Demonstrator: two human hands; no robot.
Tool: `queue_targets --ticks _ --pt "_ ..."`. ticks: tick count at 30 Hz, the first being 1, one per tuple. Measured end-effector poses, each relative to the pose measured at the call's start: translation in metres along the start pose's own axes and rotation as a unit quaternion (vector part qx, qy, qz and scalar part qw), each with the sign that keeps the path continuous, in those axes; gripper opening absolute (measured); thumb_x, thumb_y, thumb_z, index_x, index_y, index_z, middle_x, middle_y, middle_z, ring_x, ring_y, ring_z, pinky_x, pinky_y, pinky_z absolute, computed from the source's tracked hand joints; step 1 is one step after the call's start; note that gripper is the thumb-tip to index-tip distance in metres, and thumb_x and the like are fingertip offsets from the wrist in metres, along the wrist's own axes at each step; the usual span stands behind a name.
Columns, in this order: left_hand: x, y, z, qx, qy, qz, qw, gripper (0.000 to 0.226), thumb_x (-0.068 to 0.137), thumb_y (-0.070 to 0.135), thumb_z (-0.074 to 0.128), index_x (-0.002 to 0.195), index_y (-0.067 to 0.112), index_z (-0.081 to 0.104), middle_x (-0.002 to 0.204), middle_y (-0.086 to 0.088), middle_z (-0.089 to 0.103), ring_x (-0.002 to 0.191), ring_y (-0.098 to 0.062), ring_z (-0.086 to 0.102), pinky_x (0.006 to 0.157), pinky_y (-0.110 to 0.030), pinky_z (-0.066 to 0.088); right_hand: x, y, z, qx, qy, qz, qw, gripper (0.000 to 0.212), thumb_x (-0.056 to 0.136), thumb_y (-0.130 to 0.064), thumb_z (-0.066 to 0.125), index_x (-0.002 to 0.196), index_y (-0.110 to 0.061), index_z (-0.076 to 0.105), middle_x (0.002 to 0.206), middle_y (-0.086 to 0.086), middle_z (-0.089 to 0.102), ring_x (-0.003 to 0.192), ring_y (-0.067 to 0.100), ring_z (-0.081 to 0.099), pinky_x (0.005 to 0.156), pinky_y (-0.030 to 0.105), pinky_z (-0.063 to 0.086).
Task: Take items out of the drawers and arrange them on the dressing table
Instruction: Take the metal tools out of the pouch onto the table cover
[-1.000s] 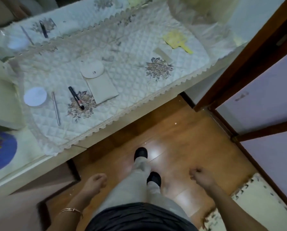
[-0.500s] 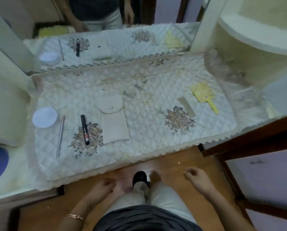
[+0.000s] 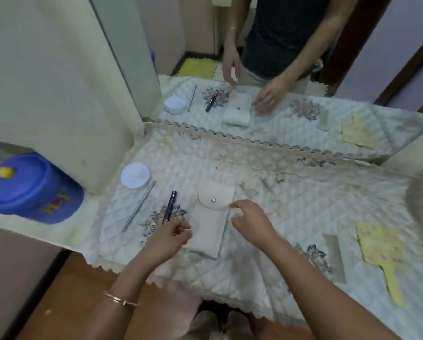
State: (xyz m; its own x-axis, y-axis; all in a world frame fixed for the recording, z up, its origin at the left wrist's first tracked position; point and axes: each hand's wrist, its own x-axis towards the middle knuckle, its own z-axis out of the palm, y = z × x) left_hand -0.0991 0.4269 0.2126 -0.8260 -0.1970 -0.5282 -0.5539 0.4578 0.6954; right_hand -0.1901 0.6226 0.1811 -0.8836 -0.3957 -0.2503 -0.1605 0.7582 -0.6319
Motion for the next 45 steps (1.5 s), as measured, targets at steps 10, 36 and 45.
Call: queue_targets --ticks 10,36,45 --pt "0.074 0.009 0.044 0.124 0.074 -0.028 0.989 0.076 0.070 0.039 0.073 0.132 0.010 0.039 0.132 -0.012 0.048 0.124 -0.029 0.041 0.104 -0.040 0.035 0.064 -0.012 -0.005 -0.230 -0.045 -0.171 0.957 0.034 0.085 -0.015 0.047 0.115 -0.006 0.059 0.122 0.013 0.059 0.119 0.030 0.050 0.100 0.037 0.037" --pt "0.012 0.084 0.070 -0.217 -0.261 0.079 0.937 0.029 0.074 0.007 0.073 0.101 0.016 0.066 0.093 -0.003 0.075 0.085 -0.021 0.070 0.068 -0.032 0.057 -0.039 0.020 -0.112 0.271 0.336 0.096 0.897 0.013 0.089 -0.018 0.053 0.101 -0.021 0.058 0.069 0.004 0.053 0.061 0.017 0.048 0.061 0.027 0.040" --pt "0.003 0.077 0.076 -0.228 -0.261 0.093 0.933 0.032 0.069 0.011 0.073 0.100 0.016 0.066 0.089 -0.001 0.076 0.081 -0.018 0.071 0.063 -0.027 0.055 -0.071 0.016 -0.109 -0.001 0.392 -0.080 0.916 0.015 0.082 -0.008 0.052 0.089 -0.003 0.064 0.087 -0.001 0.050 0.073 -0.004 0.047 0.069 -0.002 0.034"
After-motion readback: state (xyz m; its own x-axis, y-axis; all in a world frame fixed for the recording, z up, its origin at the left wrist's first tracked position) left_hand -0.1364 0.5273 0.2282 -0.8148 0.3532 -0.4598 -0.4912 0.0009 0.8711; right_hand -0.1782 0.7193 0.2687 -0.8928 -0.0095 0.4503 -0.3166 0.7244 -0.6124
